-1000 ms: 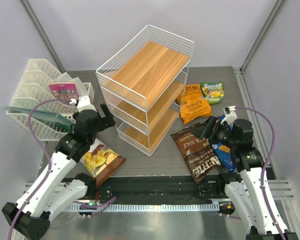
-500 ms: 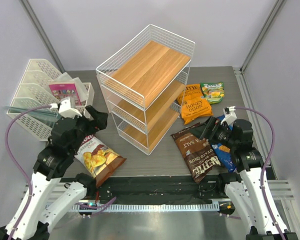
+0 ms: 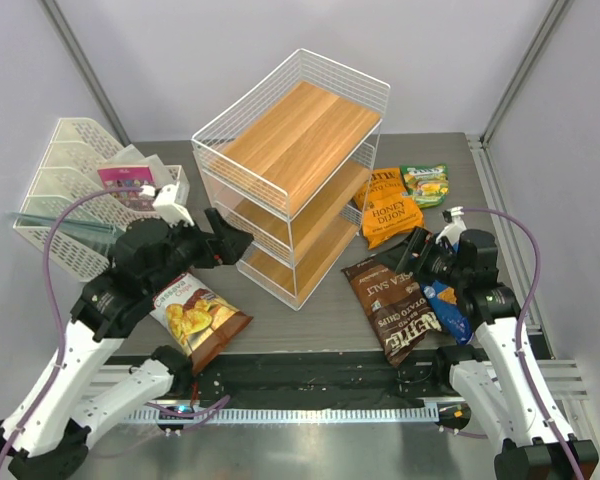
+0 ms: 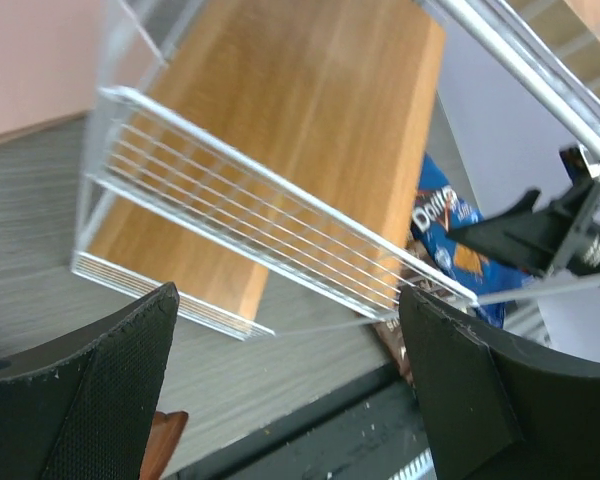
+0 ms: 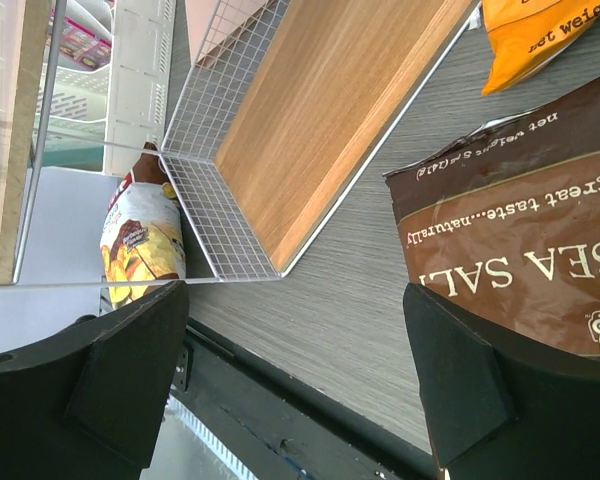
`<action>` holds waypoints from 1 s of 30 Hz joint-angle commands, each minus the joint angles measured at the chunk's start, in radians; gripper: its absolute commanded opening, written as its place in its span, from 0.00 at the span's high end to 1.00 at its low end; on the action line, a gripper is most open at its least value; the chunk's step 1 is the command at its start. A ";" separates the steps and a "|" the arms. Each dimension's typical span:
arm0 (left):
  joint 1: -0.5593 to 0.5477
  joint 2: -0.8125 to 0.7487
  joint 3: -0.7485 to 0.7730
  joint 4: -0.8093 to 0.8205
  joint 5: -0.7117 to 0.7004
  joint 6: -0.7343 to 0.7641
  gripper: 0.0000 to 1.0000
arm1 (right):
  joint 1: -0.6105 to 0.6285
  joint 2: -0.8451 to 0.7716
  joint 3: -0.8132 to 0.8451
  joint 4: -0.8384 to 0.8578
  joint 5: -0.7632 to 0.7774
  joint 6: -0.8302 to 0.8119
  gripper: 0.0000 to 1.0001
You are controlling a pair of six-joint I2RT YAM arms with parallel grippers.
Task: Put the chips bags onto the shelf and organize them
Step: Adjust the shelf at the center of the board.
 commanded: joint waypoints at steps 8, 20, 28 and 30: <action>-0.565 0.206 0.187 0.042 -0.401 0.080 0.08 | 0.002 0.009 0.038 0.049 0.003 -0.011 0.07; -0.732 0.295 0.203 0.068 -0.707 0.132 0.07 | 0.002 -0.009 0.018 0.035 -0.012 -0.028 0.06; -0.733 0.323 0.194 0.189 -0.702 0.235 0.10 | 0.002 -0.012 0.017 0.036 -0.020 -0.029 0.06; -0.733 0.309 0.181 0.249 -0.710 0.262 0.15 | 0.002 -0.009 0.017 0.035 -0.021 -0.031 0.06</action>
